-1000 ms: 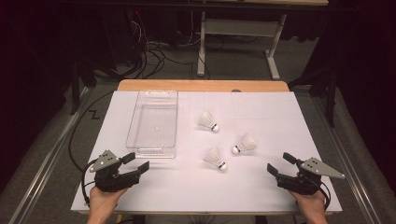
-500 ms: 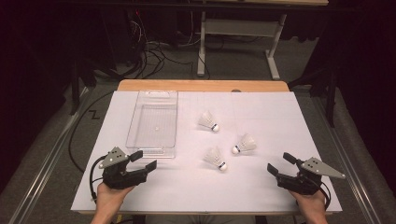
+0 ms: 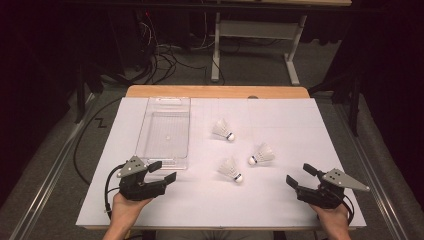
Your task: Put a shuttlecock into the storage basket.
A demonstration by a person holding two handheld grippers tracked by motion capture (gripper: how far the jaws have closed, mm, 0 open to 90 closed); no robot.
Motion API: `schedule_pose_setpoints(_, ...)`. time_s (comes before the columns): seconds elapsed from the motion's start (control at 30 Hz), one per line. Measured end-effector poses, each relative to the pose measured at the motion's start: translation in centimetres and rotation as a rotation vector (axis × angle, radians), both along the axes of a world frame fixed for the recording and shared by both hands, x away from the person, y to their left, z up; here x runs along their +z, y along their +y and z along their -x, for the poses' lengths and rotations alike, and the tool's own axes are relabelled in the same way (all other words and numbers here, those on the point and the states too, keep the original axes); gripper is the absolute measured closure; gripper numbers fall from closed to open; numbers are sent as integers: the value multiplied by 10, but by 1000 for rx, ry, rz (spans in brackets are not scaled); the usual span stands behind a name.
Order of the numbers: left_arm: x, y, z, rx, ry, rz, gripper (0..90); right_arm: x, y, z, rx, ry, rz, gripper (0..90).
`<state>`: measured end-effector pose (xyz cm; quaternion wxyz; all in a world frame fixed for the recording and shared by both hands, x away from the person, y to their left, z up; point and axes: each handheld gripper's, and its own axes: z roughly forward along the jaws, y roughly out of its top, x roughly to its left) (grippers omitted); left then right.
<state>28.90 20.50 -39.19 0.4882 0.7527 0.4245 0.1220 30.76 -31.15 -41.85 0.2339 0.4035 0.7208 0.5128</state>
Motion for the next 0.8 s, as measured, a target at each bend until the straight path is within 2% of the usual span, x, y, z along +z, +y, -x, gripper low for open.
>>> schedule_pose_setpoints(0.23,1,-10,-5,-16,6,7,325,0,0,0,0,0,0,200)
schedule_pose_setpoints(0.8,4,-33,-13,-39,-10,-4,329,0,1,0,1,2,0,200)
